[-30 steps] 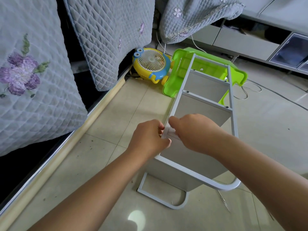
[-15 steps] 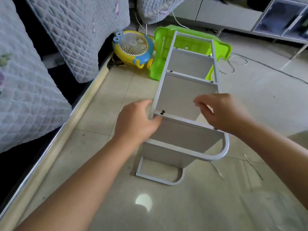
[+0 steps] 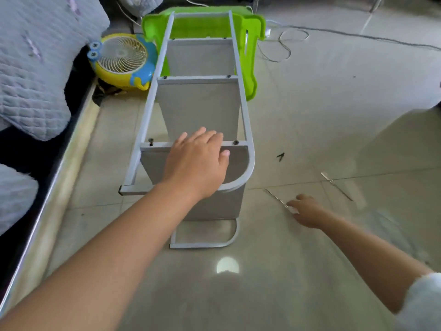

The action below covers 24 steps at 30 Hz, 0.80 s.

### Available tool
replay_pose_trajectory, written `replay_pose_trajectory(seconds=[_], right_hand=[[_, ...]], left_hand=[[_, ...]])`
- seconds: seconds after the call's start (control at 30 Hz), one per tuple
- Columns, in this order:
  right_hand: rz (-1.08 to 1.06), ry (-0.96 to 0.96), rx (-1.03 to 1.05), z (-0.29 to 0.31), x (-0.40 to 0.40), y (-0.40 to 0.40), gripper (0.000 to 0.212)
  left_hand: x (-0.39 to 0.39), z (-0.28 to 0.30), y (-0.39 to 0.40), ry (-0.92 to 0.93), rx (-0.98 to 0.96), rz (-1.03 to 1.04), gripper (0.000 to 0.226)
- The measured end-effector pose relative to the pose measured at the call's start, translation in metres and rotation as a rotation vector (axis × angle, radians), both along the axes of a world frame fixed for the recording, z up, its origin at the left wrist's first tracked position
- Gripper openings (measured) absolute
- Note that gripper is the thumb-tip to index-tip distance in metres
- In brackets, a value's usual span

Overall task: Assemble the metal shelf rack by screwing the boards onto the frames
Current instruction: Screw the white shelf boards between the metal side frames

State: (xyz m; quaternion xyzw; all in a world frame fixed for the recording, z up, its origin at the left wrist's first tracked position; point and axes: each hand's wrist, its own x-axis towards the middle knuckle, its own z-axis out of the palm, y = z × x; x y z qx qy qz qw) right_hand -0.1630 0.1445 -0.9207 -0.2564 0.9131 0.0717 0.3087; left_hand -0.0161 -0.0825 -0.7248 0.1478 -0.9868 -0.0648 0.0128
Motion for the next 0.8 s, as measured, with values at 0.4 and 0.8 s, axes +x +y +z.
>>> replay_pose_trajectory(seconds=[0.4,0.8], right_hand=[[-0.409,0.233,-0.391,-0.008,0.037,-0.022,0.018],[-0.764,0.293,-1.524,0.19,0.005,-0.118,0.01]], left_hand=[[0.001,0.005,0.001,-0.014,-0.032,0.017,0.051],[-0.021,0.032,-0.034,0.136,0.049,0.313,0.037]])
